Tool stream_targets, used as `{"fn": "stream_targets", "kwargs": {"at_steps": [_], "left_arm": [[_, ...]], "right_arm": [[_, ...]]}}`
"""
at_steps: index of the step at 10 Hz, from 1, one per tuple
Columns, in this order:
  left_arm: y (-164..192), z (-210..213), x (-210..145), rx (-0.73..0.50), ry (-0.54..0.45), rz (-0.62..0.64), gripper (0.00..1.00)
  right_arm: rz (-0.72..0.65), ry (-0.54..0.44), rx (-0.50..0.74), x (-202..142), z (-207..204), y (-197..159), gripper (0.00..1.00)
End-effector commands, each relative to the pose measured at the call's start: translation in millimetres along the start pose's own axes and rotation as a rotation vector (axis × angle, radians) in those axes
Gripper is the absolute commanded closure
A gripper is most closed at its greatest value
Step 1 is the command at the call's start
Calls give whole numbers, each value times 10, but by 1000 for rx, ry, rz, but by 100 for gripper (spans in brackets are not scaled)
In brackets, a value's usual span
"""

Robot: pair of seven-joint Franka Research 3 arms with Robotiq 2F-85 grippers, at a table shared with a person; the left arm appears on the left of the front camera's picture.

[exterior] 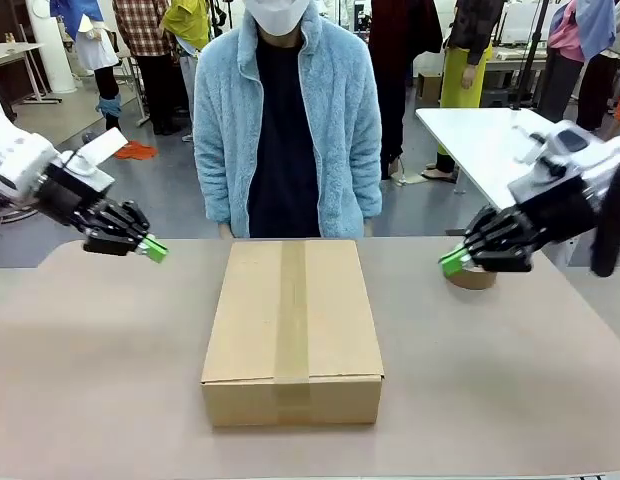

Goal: Wrap the clocks to prevent damage.
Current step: After the human seals the box with tape, release both hands from the side flaps of the Package Box.

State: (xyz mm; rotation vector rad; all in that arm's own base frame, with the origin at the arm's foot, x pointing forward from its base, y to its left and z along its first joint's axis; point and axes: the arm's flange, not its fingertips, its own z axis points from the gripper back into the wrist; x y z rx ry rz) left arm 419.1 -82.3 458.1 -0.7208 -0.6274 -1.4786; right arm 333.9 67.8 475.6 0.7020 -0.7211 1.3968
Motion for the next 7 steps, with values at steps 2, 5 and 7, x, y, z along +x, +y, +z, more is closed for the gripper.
{"fn": "stream_targets", "kwargs": {"at_steps": [2, 5, 7], "left_arm": [[-368, 385, 164, 54, 151, 68, 100], [-612, 661, 163, 115, 170, 99, 100], [-507, 680, 179, 113, 168, 79, 100]], "right_arm": [[-3, 39, -62, 331, 358, 335, 99], [-44, 79, -76, 349, 416, 278, 99], [-6, 61, -91, 397, 451, 386, 99]]}}
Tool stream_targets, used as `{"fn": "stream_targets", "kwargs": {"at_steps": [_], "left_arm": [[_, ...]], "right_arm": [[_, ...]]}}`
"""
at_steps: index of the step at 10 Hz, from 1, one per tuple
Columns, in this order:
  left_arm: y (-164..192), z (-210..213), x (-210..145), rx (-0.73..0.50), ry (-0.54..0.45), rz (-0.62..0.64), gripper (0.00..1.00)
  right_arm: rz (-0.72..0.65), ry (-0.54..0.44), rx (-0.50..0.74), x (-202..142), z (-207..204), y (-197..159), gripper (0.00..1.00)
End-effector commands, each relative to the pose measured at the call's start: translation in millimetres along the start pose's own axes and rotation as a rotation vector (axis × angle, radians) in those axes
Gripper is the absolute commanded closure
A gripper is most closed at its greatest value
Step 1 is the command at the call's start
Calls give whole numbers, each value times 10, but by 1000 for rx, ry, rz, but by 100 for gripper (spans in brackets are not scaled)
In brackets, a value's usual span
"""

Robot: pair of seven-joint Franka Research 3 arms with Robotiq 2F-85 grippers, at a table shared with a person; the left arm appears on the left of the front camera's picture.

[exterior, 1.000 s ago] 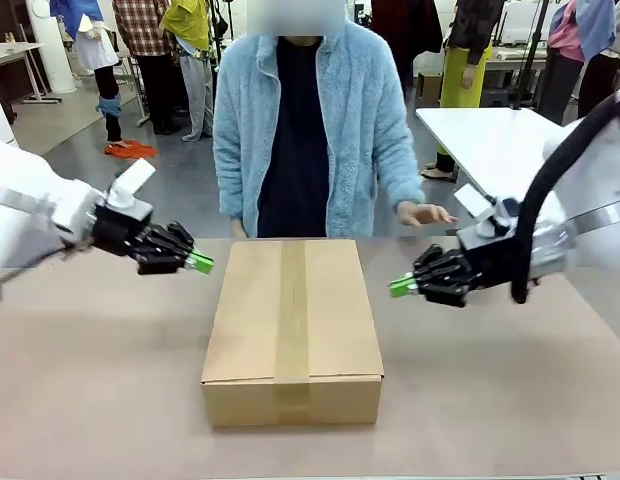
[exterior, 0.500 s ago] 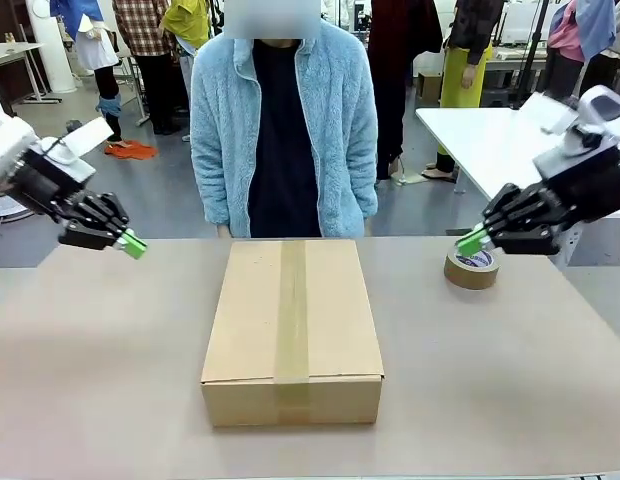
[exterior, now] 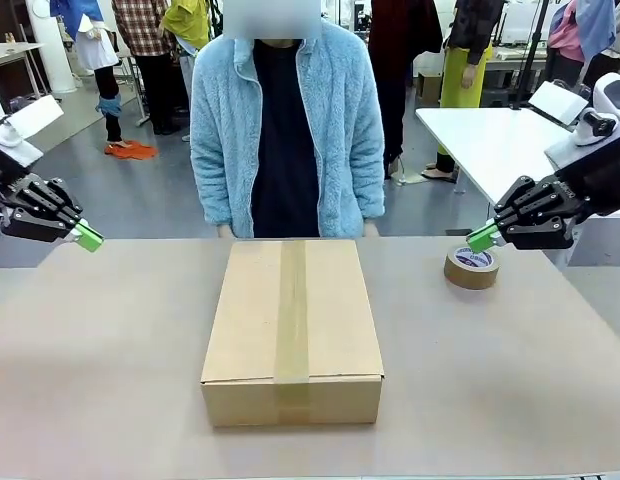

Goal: Wrap the clocks to prevent damage.
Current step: After the human seals the box with tape, release both hands from the side flaps of the Package Box.

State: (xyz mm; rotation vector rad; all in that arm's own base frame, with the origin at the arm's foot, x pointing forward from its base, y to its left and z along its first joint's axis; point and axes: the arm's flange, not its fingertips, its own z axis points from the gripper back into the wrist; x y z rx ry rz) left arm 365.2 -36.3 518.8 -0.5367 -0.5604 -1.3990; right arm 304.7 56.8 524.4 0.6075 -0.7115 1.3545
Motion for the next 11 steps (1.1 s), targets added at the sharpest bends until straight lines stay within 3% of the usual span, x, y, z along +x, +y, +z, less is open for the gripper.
{"fn": "stream_targets", "kwargs": {"at_steps": [1, 11], "left_arm": [[71, -36, 34, 0, 21, 1, 100], [71, -36, 34, 0, 21, 1, 100]], "right_arm": [[20, 1, -17, 82, 69, 91, 99], [20, 1, -17, 82, 69, 91, 99]]}}
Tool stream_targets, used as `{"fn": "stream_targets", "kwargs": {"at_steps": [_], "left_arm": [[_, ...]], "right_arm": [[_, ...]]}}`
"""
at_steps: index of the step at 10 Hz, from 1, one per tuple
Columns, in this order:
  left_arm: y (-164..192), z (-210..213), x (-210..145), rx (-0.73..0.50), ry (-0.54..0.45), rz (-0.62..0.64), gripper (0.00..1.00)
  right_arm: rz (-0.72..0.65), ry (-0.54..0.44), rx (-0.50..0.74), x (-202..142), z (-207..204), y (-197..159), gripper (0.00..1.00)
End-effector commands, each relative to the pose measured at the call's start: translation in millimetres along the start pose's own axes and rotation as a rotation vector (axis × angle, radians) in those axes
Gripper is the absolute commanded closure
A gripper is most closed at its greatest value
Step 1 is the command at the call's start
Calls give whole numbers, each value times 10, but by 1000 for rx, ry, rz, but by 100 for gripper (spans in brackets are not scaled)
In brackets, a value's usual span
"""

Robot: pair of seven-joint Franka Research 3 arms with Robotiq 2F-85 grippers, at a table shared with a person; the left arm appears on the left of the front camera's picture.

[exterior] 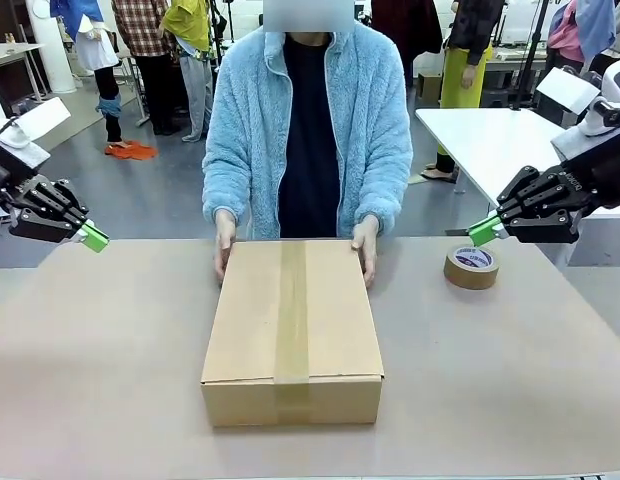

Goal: Wrap the clocks to prevent damage.
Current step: After the human seals the box with tape, release both hands from the side flaps of the Package Box.

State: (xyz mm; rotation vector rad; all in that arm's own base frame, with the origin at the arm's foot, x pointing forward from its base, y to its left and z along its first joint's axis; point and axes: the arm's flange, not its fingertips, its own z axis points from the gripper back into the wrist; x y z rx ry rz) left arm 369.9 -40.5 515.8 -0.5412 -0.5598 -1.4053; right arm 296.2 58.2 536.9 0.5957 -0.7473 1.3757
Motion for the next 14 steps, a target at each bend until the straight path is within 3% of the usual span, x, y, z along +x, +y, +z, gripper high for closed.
{"fn": "stream_targets", "kwargs": {"at_steps": [1, 5, 6, 7, 8, 9, 10, 11, 12, 13, 14], "left_arm": [[27, 17, 18, 5, 23, 6, 100], [0, 1, 0, 0, 0, 0, 100], [-99, 44, -20, 3, -33, 21, 57], [-66, 46, -39, -16, -26, 40, 41], [-52, 42, -39, -28, -13, 57, 0], [-153, 20, -70, -7, -29, 74, 0], [-147, 61, -50, -2, -26, 68, 0], [-103, 103, -26, -3, -23, 64, 19], [-166, 98, -31, 7, -28, 72, 9], [-178, 82, -21, 5, -35, 84, 0], [-137, 100, 0, -3, -32, 83, 0]], "right_arm": [[-14, 16, -1, -15, -11, 7, 99], [0, 0, 0, 0, 0, 0, 99], [17, 10, 36, -42, -16, 128, 90], [-21, -2, 34, -80, -42, 114, 40], [-79, -28, 26, -119, -75, 83, 30], [-88, -20, 40, -184, -108, 128, 0], [-98, -18, 40, -209, -132, 135, 0], [-114, -25, 43, -233, -146, 127, 0], [-126, -27, 66, -280, -160, 164, 5], [-131, -29, 75, -315, -169, 181, 0], [-136, -34, 75, -314, -174, 168, 0]]}}
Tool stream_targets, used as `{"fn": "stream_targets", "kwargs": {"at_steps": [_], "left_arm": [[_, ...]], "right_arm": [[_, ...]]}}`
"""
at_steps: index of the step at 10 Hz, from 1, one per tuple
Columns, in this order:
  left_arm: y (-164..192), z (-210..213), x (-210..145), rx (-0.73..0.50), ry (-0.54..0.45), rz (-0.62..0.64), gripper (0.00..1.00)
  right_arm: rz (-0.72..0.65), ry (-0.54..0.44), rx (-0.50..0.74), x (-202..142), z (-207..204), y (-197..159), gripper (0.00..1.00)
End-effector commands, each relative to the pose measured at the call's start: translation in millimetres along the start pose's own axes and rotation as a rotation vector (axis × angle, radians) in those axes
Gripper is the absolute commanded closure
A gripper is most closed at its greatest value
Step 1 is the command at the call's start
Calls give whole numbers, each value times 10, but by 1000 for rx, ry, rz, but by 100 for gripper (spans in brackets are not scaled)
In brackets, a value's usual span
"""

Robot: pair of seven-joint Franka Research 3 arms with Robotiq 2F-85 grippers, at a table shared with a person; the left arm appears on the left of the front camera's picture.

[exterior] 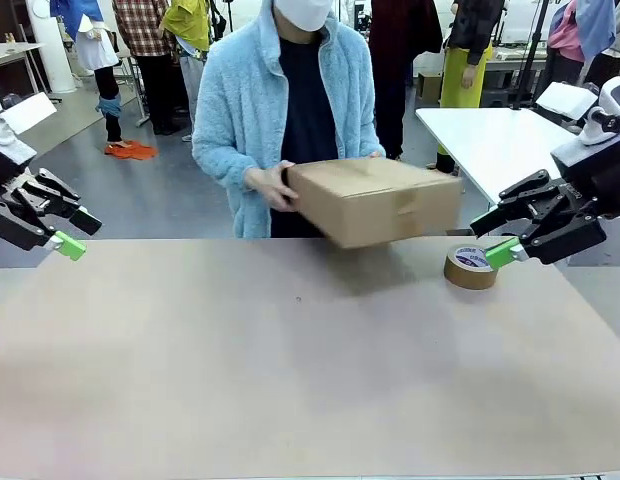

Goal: Wrap the clocks to prevent damage.
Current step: After the human seals the box with tape, release both hands from the side flaps of the Package Box.

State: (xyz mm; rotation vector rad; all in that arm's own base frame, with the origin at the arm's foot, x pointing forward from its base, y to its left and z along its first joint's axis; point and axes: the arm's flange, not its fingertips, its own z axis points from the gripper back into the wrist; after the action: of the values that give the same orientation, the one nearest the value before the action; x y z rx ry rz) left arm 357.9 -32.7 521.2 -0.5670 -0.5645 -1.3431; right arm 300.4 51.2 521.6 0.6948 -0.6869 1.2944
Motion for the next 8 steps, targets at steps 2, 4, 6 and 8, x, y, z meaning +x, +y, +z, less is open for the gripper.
{"fn": "stream_targets", "kwargs": {"at_steps": [2, 4, 6, 8], "left_arm": [[-64, -33, 5, -15, -11, 39, 10], [-27, -21, 12, -28, -2, 57, 0], [-9, -20, -8, -11, 0, 22, 0], [-9, -20, -8, -11, 0, 22, 0]], "right_arm": [[-27, 1, 26, -195, -142, 204, 3], [-37, 5, 24, -178, -146, 185, 0], [-6, -3, 14, -9, -7, 12, 0], [-6, -3, 14, -9, -7, 12, 0]]}}
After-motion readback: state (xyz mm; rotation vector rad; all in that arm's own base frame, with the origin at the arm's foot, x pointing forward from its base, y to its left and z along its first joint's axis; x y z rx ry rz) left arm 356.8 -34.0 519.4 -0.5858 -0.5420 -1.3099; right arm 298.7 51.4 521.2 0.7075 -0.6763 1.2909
